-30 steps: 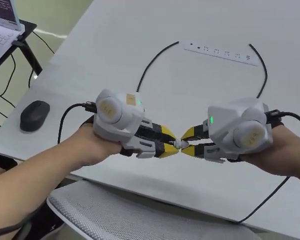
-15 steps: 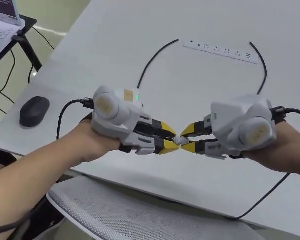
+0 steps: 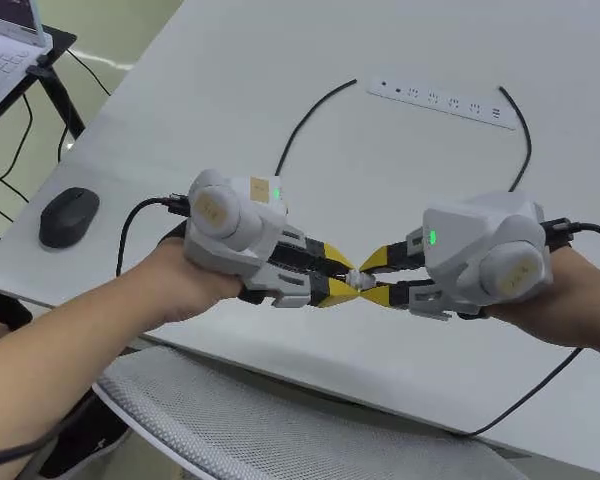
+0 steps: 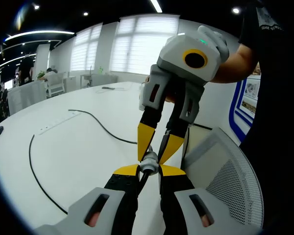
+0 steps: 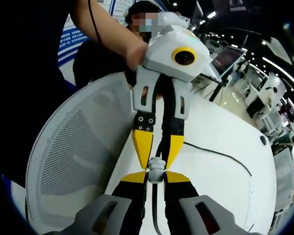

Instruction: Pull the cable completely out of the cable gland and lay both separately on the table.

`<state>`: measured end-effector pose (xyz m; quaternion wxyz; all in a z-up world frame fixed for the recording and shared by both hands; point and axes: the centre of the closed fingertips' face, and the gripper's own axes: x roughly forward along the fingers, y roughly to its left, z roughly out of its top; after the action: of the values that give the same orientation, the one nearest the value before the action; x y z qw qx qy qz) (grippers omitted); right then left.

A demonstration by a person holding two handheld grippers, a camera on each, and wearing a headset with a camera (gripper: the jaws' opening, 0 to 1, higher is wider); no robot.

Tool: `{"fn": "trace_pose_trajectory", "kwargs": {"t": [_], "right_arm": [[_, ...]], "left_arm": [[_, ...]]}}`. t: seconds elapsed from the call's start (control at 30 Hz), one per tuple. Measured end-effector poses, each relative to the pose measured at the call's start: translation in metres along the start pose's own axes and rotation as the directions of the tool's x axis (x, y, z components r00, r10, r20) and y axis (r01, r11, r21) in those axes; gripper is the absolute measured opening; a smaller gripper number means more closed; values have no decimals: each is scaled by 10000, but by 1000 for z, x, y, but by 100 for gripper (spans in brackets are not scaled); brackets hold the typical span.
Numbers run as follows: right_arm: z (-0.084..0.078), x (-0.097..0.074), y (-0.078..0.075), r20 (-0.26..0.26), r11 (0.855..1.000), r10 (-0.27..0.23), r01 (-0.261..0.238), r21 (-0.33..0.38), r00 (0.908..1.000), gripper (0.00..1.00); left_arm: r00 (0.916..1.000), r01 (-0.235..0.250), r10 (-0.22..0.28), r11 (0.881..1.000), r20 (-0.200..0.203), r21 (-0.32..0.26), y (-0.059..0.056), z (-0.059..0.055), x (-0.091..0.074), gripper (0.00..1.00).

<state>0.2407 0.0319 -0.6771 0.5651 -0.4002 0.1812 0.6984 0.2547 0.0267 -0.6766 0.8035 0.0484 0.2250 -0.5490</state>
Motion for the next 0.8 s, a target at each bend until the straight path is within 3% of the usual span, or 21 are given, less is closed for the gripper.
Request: {"fn": "trace_pose_trajectory", "kwargs": {"t": [0.17,0.3,0.4,0.47,0.5,0.53,0.57,0.6,0.63,0.67,0.7,0.73,0.8], "right_arm": [[-3,-1,-2,85,9994,12,-15,334,10000,8],[-7,-4,-2,317,9934,224,-259,1117,9992,9],[-10,-9,-4,969,9696,408,-628,2366,9945,12],[-7,-16,-5,1984,9199,652,-1359,3679,9780,14],[-6,-21,-7,2517,8775,722,-1814,4439,9651,16],[-6,-22,-8,2726,8646,734,-1975,4620,9593,16],[-4,-26,-8,3353,8072,857,-2627,5286,9382,17],[-1,-29,-6,3922,7356,1097,-3399,5859,9133,18],[0,-31,-2,4255,6930,1398,-3953,6029,8941,17],[-4,-30,-2,4416,6655,1493,-4202,6169,8847,16],[-9,-28,-4,4291,6788,1409,-4026,6141,8922,14],[-13,-28,-6,4321,6777,1393,-4039,6144,8910,13],[-3,-32,-1,5006,6049,1619,-4863,6305,8504,12]], "left_arm": [[10000,45,-45,9999,-54,119,0,1,3,15],[9999,146,-144,9996,-79,256,0,2,4,15],[9996,245,-239,9990,-160,384,-1,2,5,15],[9995,266,-259,9987,-172,442,-1,2,5,15],[9994,297,-288,9983,-188,495,-1,2,5,15],[9994,303,-293,9982,-195,516,-1,2,5,15],[9993,332,-321,9979,-198,555,-2,2,5,15],[9992,377,-369,9977,-163,561,-3,4,5,15],[9990,420,-410,9974,-187,578,-4,5,6,15],[9989,439,-425,9965,-209,716,-5,6,6,15],[9989,445,-428,9954,-211,853,-6,8,6,15],[9985,503,-482,9947,-248,902,-8,9,7,15],[9979,571,-532,9918,-371,1140,-11,10,10,15]]}}
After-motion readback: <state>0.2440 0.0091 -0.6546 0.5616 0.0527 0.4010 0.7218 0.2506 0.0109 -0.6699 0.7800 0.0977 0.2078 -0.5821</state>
